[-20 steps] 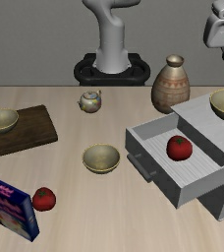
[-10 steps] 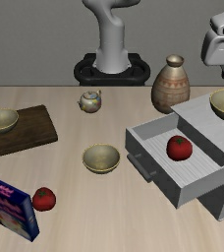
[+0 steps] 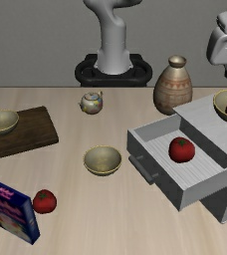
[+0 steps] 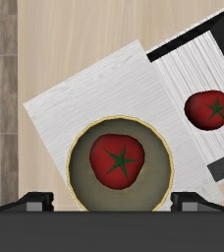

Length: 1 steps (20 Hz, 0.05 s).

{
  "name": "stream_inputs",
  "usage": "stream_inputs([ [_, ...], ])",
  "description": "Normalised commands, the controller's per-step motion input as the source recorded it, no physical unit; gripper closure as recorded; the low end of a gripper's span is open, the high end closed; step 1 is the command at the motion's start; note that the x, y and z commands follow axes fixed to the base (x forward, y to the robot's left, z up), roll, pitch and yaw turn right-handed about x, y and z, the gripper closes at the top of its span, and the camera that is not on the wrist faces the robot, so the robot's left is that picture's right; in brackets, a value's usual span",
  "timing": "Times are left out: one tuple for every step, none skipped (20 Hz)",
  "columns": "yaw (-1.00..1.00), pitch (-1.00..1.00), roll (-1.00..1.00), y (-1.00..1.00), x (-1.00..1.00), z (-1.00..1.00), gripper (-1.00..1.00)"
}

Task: Pick the tomato next to the cutting board and place it on the porcelain bowl at the top of the cabinet

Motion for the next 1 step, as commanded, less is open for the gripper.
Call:
stream_inputs([
  [0.00, 0.00, 0.00, 0.00, 0.00, 0.00, -1.00],
])
